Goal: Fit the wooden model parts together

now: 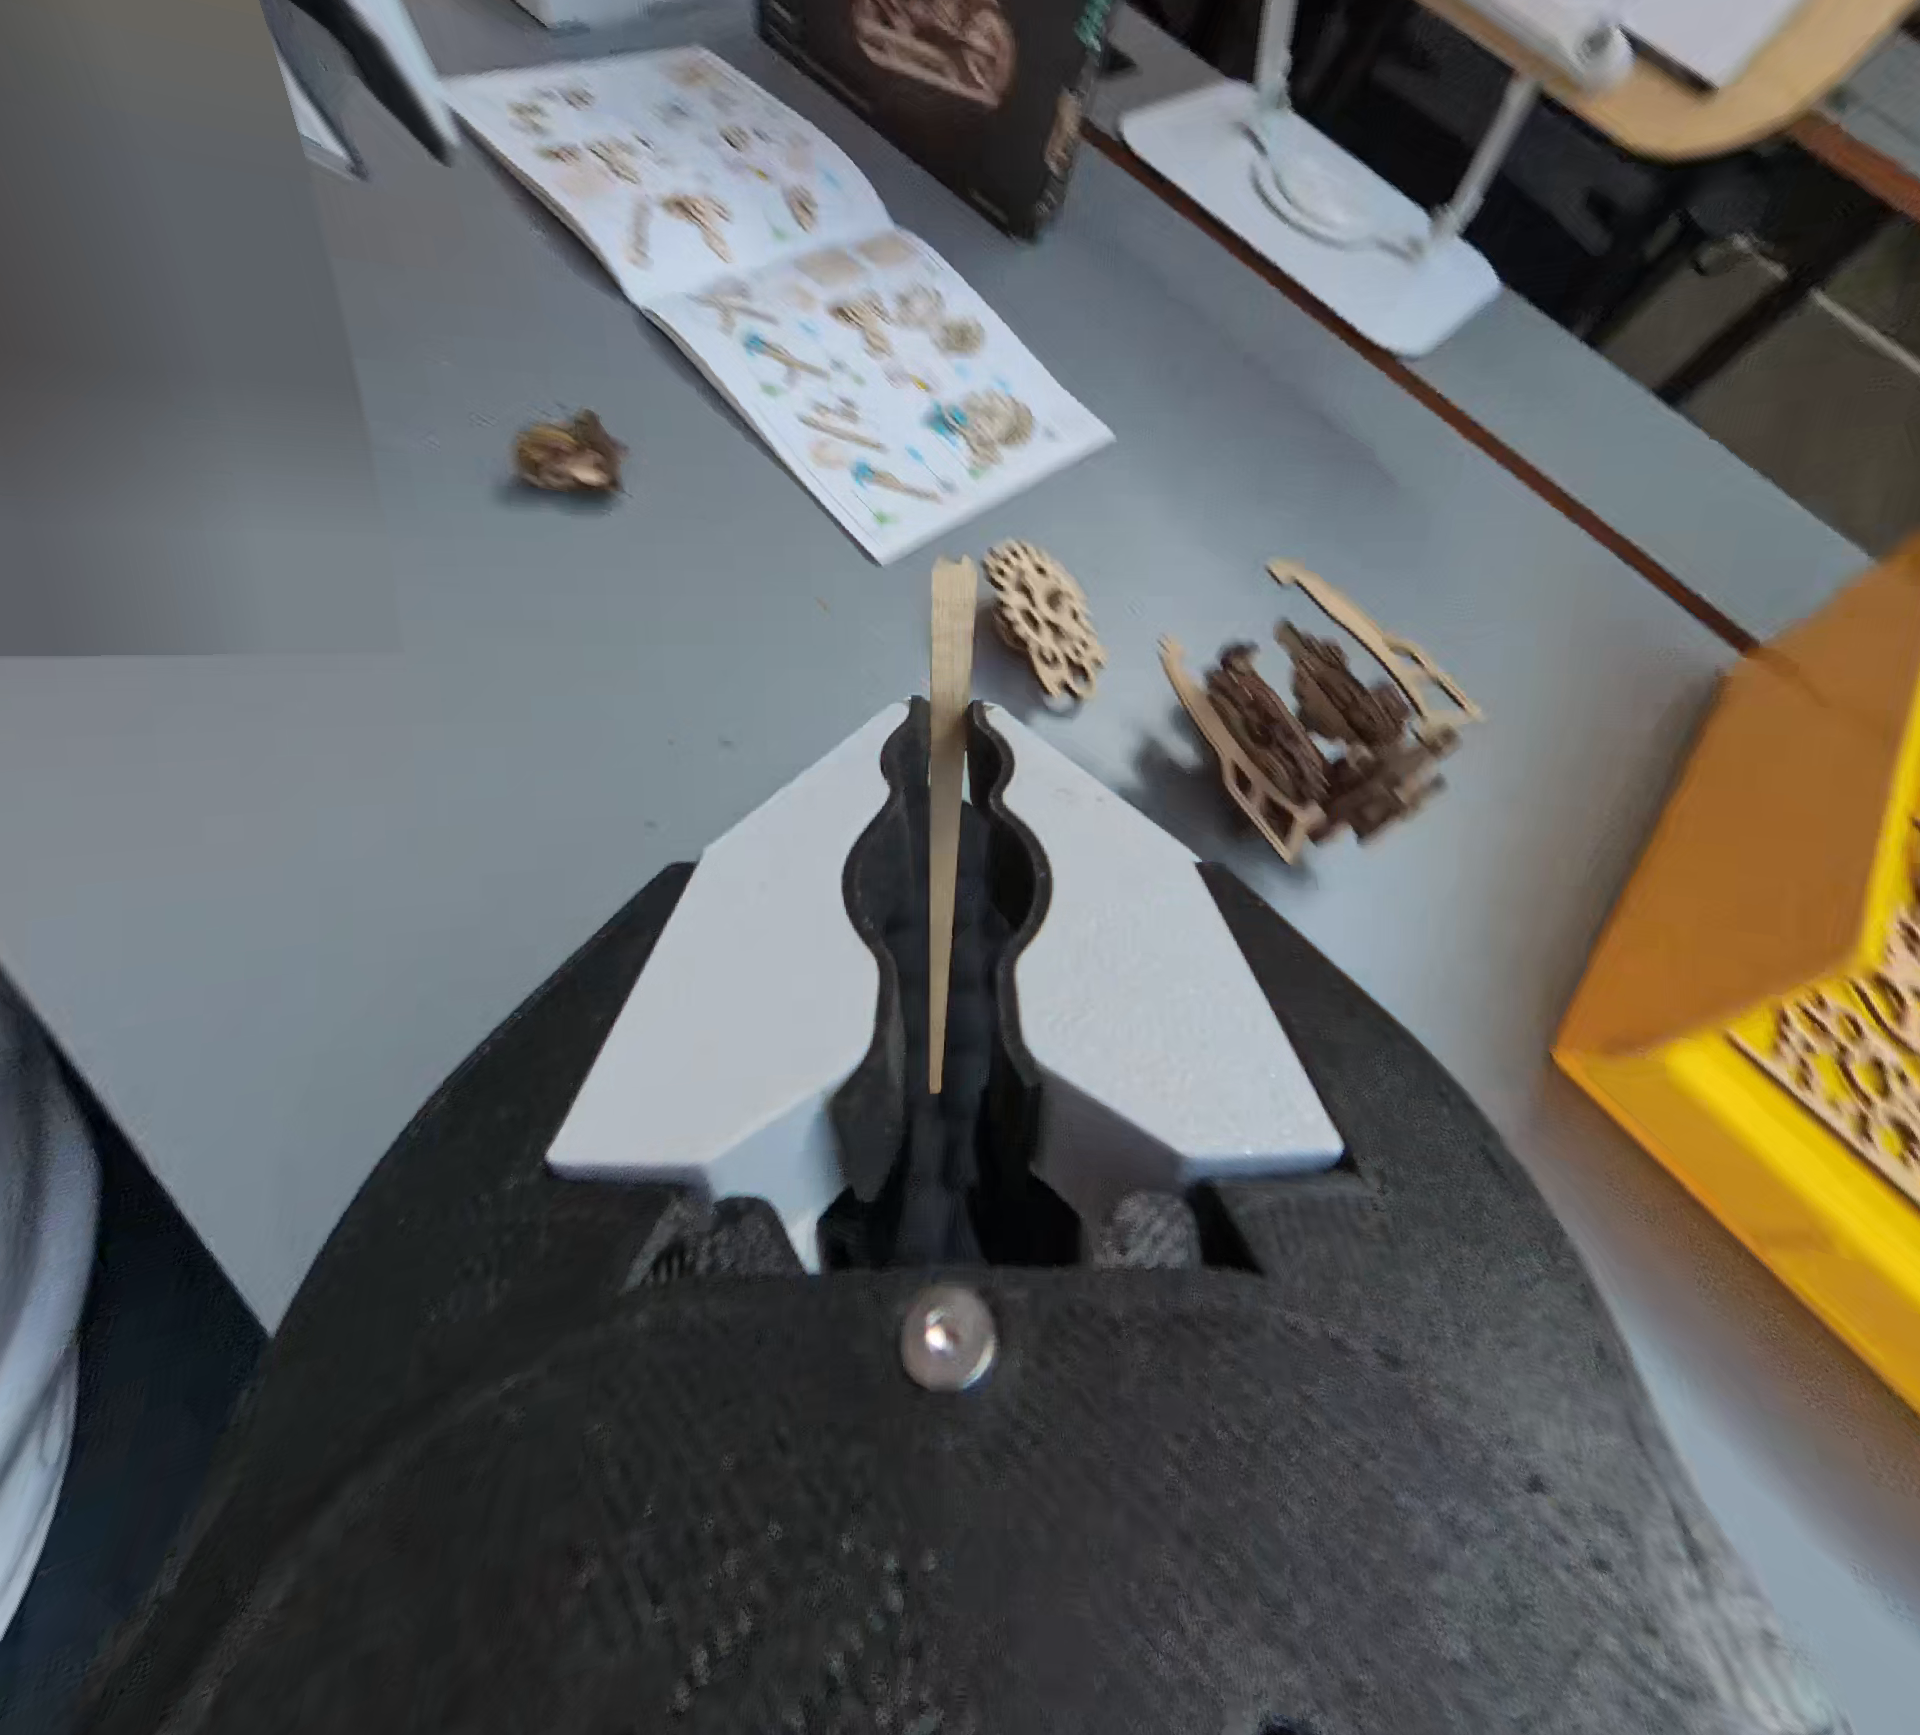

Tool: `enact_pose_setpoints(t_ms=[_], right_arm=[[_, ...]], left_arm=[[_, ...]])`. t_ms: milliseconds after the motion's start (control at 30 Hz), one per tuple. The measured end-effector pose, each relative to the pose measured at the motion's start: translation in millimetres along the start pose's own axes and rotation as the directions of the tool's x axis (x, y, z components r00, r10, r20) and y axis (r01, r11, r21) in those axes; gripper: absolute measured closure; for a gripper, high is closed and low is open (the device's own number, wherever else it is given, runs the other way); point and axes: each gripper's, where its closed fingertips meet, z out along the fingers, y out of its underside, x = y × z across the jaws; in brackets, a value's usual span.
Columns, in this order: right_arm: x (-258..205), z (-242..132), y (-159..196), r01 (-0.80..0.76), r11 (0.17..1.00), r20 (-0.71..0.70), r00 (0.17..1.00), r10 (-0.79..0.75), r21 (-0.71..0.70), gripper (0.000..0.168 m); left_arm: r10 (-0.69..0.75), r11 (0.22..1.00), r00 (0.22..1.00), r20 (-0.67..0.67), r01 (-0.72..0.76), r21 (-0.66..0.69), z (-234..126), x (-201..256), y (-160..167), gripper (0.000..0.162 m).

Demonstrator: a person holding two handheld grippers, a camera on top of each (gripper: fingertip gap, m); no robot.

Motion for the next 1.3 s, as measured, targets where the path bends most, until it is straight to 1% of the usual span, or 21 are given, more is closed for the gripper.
enact_pose_setpoints(t_ms=[33, 67, 100, 167, 233, 333, 433, 567, 733, 800, 933, 1033, 1067, 1133, 1267, 1300], right_arm=[[-33.2, 9.5, -28.0, 0.035, 0.994, 0.096, 0.994, -0.045, 0.103, 0.162], [-61.3, 18.8, -47.1, 0.042, 0.983, 0.173, 0.982, -0.073, 0.178, 0.162], [-85.8, 28.0, -57.6, 0.026, 0.976, 0.256, 0.963, -0.082, 0.216, 0.162], [-119.8, 44.2, -68.1, -0.049, 0.965, 0.401, 0.914, -0.061, 0.257, 0.162], [-133.1, 55.6, -70.2, -0.113, 0.959, 0.476, 0.879, -0.025, 0.258, 0.162], [-139.9, 57.0, -74.5, -0.161, 0.949, 0.528, 0.849, -0.007, 0.271, 0.162], [-138.9, 59.8, -71.7, -0.144, 0.955, 0.517, 0.856, -0.012, 0.259, 0.162], [-139.8, 60.8, -72.3, -0.161, 0.953, 0.533, 0.846, -0.002, 0.259, 0.162], [-146.7, 60.8, -75.0, -0.181, 0.945, 0.579, 0.815, -0.010, 0.272, 0.162], [-148.0, 62.0, -75.4, -0.188, 0.943, 0.587, 0.809, -0.011, 0.276, 0.162], [-153.8, 64.6, -72.1, -0.175, 0.945, 0.606, 0.795, -0.030, 0.276, 0.162], [-158.5, 71.6, -67.8, -0.143, 0.959, 0.595, 0.803, -0.031, 0.243, 0.148], [-158.6, 73.8, -67.8, -0.141, 0.961, 0.588, 0.809, -0.028, 0.240, 0.151], [-156.8, 77.8, -66.4, -0.130, 0.962, 0.568, 0.822, -0.030, 0.240, 0.162], [-156.4, 77.5, -66.6, -0.138, 0.956, 0.566, 0.824, -0.033, 0.257, 0.162], [-156.1, 77.4, -65.5, -0.138, 0.959, 0.568, 0.822, -0.029, 0.249, 0.158]], left_arm=[[-0.039, 0.999, 0.998, -0.047, 0.040, 0.012, 1.1, 6.0, -2.6, 0.138], [-0.062, 0.998, 0.994, -0.090, 0.063, 0.018, 2.1, 12.4, -4.7, 0.135], [-0.067, 0.997, 0.990, -0.122, 0.070, 0.022, 2.8, 18.1, -6.1, 0.134], [-0.051, 0.998, 0.989, -0.138, 0.055, 0.028, 4.6, 23.7, -7.2, 0.135], [-0.051, 0.998, 0.985, -0.167, 0.057, 0.032, 5.9, 30.3, -7.6, 0.138], [-0.084, 0.994, 0.977, -0.196, 0.095, 0.051, 5.4, 33.0, -11.6, 0.139], [-0.074, 0.991, 0.970, -0.231, 0.098, 0.094, 2.3, 38.7, -19.5, 0.142], [-0.035, 0.991, 0.974, -0.223, 0.063, 0.120, 1.2, 40.4, -23.5, 0.146], [-0.011, 0.993, 0.975, -0.223, 0.038, 0.115, 3.2, 42.9, -21.4, 0.149], [-0.010, 0.994, 0.973, -0.231, 0.036, 0.107, 3.8, 44.1, -19.9, 0.155], [0.016, 0.996, 0.971, -0.237, 0.006, 0.091, 4.5, 47.7, -17.4, 0.156], [0.051, 0.997, 0.979, -0.196, -0.040, 0.059, 8.6, 45.0, -11.6, 0.156], [0.060, 0.997, 0.979, -0.193, -0.052, 0.049, 9.4, 45.3, -10.1, 0.156], [0.068, 0.997, 0.980, -0.189, -0.061, 0.043, 10.1, 45.6, -8.9, 0.156], [0.078, 0.996, 0.980, -0.183, -0.071, 0.048, 9.5, 44.9, -9.3, 0.156], [0.083, 0.996, 0.981, -0.176, -0.076, 0.043, 10.2, 44.3, -8.4, 0.156]])
